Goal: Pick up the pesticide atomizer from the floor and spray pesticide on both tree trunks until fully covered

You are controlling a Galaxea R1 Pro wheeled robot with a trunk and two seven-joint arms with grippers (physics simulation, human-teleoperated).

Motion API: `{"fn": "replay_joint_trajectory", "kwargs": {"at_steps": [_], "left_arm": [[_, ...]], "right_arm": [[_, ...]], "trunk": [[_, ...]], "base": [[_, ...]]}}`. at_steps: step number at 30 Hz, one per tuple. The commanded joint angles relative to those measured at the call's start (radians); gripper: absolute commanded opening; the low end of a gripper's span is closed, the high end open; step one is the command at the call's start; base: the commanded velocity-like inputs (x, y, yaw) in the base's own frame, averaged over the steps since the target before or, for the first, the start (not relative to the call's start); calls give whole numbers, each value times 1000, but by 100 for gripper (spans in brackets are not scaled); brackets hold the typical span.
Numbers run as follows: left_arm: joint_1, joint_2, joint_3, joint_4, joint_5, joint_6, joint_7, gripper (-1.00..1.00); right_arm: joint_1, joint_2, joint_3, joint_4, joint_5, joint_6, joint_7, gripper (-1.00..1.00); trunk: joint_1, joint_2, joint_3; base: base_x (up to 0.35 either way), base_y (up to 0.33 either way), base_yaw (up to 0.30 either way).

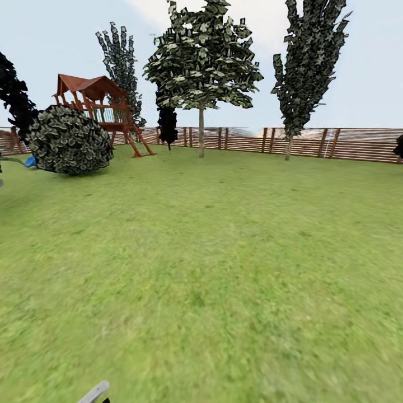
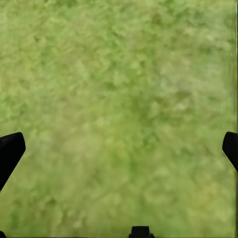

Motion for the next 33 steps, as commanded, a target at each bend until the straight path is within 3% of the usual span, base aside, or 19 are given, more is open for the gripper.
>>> {"fn": "replay_joint_trajectory", "kwargs": {"at_steps": [1,33], "left_arm": [[-1,2,-8,-1,10,-9,6,-100],[-1,0,-8,-2,10,-9,5,-100]], "right_arm": [[-1,1,-3,5,-10,-10,4,100],[-3,3,-3,-1,-21,-28,-4,100]], "trunk": [[1,-2,-2],[1,-2,-2]], "base": [[335,0,0],[335,0,0]]}}
